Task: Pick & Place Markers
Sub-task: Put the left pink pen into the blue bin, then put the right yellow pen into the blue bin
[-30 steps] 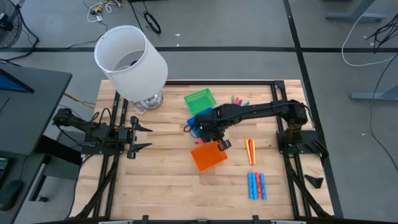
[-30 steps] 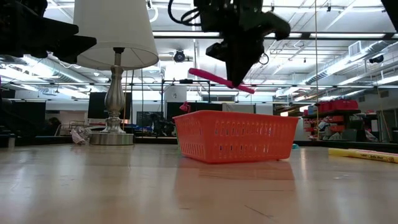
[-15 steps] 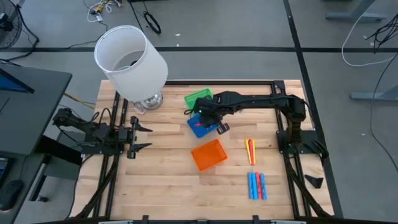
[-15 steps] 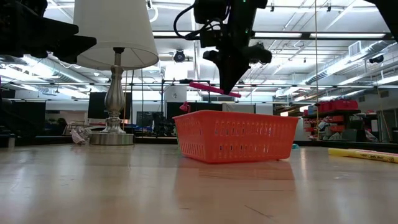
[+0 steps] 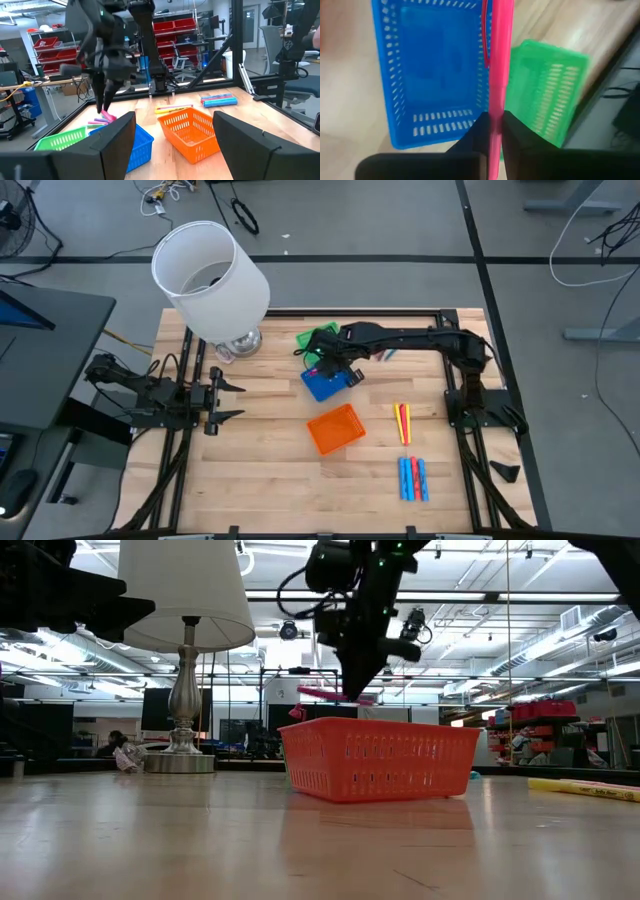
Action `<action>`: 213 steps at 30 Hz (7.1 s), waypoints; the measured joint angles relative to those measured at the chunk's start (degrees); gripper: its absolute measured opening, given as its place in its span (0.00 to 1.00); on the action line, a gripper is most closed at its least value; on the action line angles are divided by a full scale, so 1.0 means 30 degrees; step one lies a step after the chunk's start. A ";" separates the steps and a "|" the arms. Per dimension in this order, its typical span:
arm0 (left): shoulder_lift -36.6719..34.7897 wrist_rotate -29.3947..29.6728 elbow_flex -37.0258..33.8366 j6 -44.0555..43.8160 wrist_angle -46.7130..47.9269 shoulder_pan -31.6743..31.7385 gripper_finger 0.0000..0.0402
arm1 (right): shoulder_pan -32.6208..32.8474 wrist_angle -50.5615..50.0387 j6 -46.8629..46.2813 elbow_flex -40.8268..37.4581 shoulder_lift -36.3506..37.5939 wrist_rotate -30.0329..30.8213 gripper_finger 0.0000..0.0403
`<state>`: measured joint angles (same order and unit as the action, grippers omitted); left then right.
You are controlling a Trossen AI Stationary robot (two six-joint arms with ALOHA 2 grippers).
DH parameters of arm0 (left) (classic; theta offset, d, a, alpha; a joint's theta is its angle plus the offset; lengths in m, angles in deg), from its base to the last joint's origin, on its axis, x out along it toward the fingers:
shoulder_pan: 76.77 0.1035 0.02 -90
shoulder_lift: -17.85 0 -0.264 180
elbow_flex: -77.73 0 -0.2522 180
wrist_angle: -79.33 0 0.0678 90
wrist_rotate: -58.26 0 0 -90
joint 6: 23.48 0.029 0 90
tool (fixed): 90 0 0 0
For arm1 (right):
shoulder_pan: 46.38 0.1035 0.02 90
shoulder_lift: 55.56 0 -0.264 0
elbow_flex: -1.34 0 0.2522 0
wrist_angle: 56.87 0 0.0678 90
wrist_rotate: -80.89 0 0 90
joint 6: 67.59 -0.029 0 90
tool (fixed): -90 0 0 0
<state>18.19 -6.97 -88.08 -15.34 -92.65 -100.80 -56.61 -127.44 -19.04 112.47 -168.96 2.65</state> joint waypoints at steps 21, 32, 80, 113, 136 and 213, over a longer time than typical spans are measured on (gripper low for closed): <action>0.0007 0.0000 -0.0002 0.0000 -0.0066 0.0007 0.68 | -0.0404 0.0653 0.0138 0.0000 -0.2093 -0.0287 0.06; 0.0007 0.0000 -0.0007 0.0000 -0.0069 0.0007 0.68 | -0.0404 0.1156 0.0066 0.0000 -0.2093 -0.0280 0.14; 0.0000 0.0000 -0.0007 0.0004 -0.0007 0.0007 0.68 | -0.0312 -0.0612 -2.5030 0.0000 -0.0023 -0.1681 0.29; 0.0002 0.0000 -0.0005 0.0005 0.0000 0.0002 0.68 | 0.1301 -0.1299 -3.3383 -0.4284 0.3780 -0.2699 0.29; 0.0000 0.0000 0.0000 0.0000 0.0000 0.0003 0.68 | 0.5995 -0.1765 -4.4557 -1.3026 1.1963 -0.2728 0.29; 0.0007 0.0000 -0.0007 0.0000 0.0000 0.0007 0.68 | 0.8230 0.2406 -4.9666 -1.9635 1.1975 -0.4061 0.29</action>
<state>18.21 -6.97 -88.10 -15.34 -92.65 -100.78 -31.92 -120.22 -168.04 53.56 -133.04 -9.53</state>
